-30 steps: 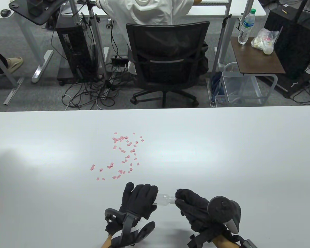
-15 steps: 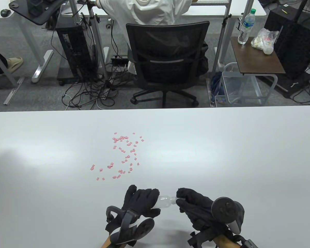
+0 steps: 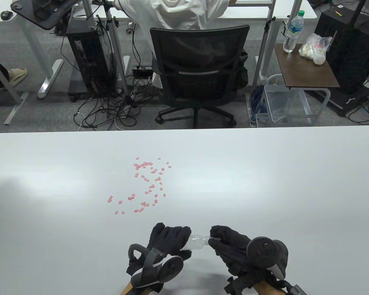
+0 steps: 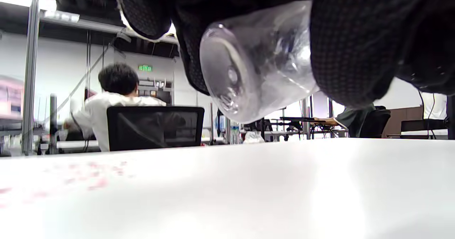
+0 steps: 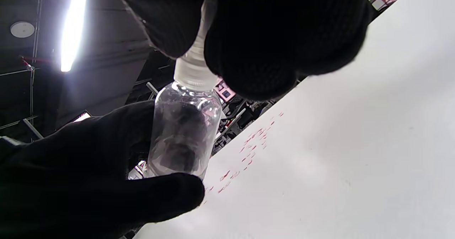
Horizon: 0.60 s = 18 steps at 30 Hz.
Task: Squeeze empty conical bottle to blow paper scraps with air puff
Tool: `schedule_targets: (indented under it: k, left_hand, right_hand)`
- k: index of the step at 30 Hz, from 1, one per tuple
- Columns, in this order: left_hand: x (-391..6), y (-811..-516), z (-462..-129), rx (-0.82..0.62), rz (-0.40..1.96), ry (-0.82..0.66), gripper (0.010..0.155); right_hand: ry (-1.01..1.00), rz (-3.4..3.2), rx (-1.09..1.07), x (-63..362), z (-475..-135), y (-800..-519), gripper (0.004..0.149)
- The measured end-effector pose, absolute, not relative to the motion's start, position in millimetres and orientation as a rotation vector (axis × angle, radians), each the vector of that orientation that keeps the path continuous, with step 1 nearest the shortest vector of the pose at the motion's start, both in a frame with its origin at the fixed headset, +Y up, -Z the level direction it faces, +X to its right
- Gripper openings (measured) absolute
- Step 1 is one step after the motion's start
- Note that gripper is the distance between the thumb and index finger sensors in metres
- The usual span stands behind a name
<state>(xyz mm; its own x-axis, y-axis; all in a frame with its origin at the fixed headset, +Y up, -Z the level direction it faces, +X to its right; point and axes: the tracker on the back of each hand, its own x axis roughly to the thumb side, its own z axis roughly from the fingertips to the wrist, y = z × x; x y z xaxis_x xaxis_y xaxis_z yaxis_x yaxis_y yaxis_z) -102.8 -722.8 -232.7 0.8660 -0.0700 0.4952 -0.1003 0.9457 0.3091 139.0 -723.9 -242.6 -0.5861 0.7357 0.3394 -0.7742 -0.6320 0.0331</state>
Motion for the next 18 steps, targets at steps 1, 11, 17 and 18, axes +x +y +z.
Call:
schedule_targets:
  k: [1, 11, 17, 18]
  left_hand:
    - [-101.1, -721.5, -229.7, 0.395, -0.029, -0.532, 0.074]
    - [-99.5, -715.4, -230.7, 0.327, 0.018, -0.475, 0.074]
    - [-99.3, -709.0, -221.7, 0.569, -0.202, -0.497, 0.074]
    - [-99.4, -706.7, -221.9, 0.567, -0.205, -0.489, 0.073]
  right_hand:
    - [-0.126, 2.209, 0.379, 139.6, -243.6, -724.2, 0.042]
    - [-0.11, 2.147, 0.389, 143.4, -243.3, -721.4, 0.05]
    - [-0.08, 2.178, 0.376, 135.8, -244.0, -719.7, 0.042]
    - [-0.036, 2.162, 0.359, 135.6, -245.0, -719.2, 0.042]
